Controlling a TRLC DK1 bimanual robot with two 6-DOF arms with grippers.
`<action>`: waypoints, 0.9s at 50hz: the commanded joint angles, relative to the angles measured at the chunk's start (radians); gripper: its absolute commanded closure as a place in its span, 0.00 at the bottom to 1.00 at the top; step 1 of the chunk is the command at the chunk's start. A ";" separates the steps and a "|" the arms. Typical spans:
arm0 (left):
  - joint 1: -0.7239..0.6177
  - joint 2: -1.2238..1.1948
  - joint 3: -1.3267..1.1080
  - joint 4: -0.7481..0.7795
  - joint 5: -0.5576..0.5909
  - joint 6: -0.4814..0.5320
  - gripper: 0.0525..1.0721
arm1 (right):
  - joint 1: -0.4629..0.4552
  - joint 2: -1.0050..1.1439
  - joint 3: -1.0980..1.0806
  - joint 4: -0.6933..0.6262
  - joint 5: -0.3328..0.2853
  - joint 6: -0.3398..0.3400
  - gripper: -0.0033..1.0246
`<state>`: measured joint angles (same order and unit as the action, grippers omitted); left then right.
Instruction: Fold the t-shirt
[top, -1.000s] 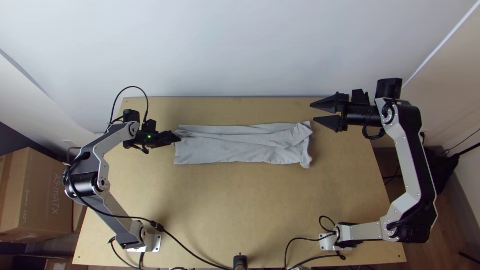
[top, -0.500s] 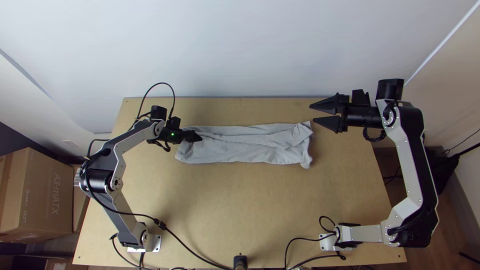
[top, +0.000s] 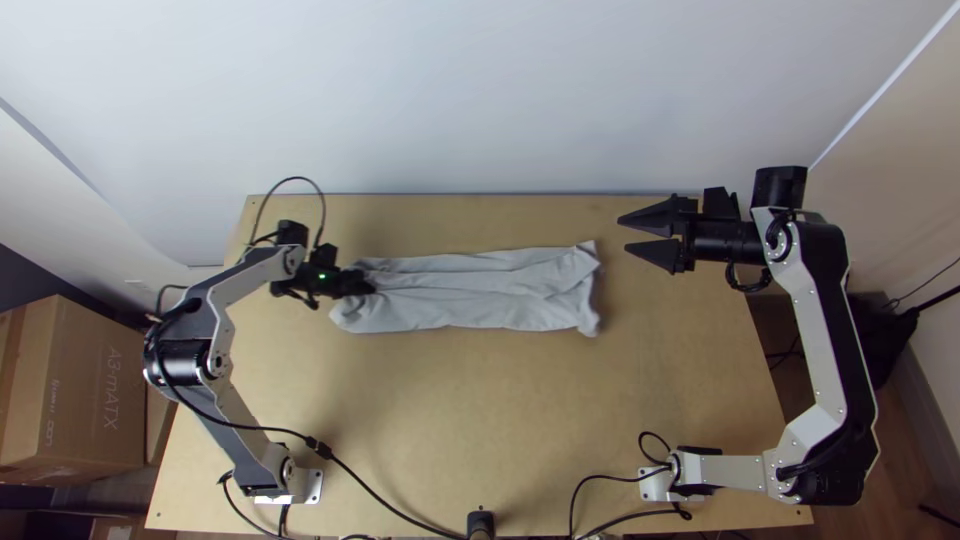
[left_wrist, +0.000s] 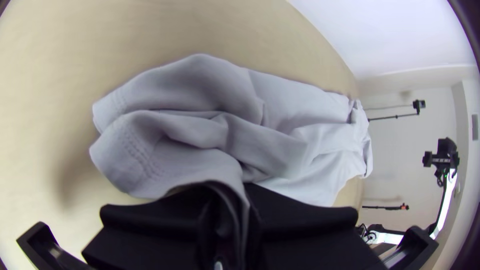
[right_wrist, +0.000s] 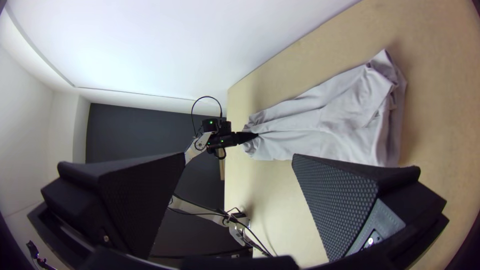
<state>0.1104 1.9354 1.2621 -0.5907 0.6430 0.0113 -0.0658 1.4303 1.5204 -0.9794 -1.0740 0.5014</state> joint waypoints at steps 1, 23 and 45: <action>0.130 -0.044 -0.015 -0.072 -0.017 0.095 0.98 | 0.008 -0.022 -0.034 0.013 -0.014 0.008 0.04; 0.307 -0.158 0.191 -0.488 -0.017 0.305 0.98 | 0.004 -0.019 -0.068 0.050 -0.012 0.008 0.04; -0.003 -0.216 0.422 -0.586 -0.066 0.145 0.98 | -0.022 -0.045 -0.083 0.051 -0.012 0.008 0.04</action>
<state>0.1726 1.7416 1.6138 -1.1591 0.5880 0.2104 -0.0727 1.4193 1.4673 -0.9314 -1.0740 0.5014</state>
